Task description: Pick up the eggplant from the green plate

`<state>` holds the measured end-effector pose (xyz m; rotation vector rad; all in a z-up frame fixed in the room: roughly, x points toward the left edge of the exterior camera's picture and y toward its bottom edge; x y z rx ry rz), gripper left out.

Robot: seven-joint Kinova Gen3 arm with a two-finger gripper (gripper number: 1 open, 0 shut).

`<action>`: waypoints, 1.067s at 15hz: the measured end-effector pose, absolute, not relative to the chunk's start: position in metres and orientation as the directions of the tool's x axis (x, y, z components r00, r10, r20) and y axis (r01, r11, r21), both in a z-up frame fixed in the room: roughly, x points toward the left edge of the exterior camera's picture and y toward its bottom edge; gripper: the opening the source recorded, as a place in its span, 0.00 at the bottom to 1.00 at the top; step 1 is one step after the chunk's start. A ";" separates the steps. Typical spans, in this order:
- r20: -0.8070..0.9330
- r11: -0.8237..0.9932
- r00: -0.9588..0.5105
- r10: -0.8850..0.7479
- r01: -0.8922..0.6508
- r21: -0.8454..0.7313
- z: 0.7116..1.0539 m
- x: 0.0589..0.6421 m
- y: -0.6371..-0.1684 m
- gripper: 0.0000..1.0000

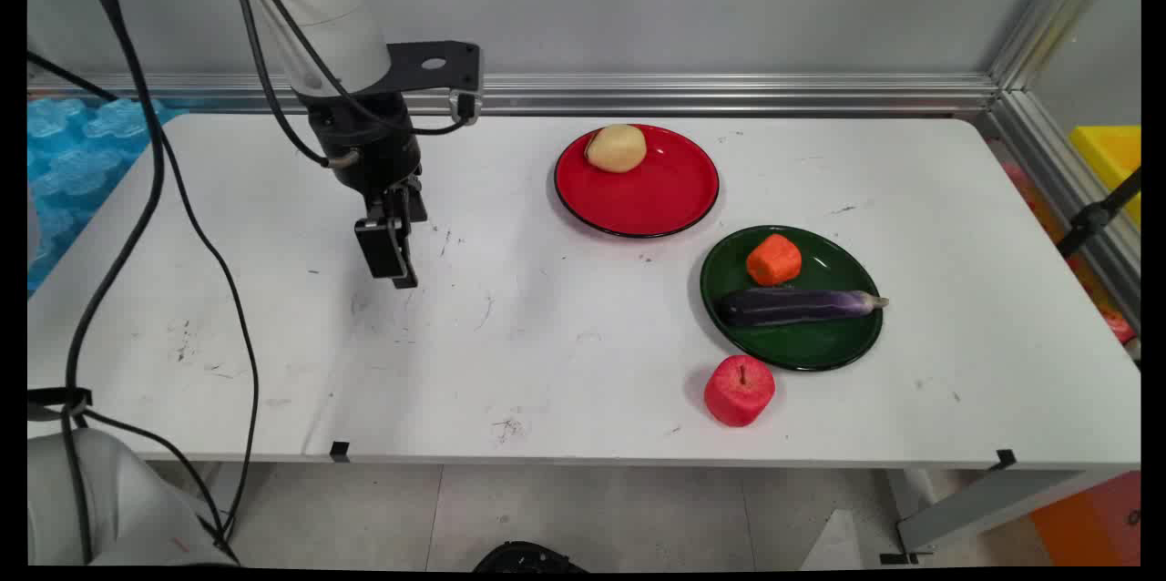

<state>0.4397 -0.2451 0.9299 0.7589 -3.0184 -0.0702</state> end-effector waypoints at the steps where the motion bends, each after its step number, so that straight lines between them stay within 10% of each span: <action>1: 0.017 0.879 -0.879 -0.476 -0.475 0.051 0.930 0.440 -0.245 1.00; 16: 0.059 0.863 -0.861 -0.505 -0.502 0.052 0.925 0.425 -0.256 1.00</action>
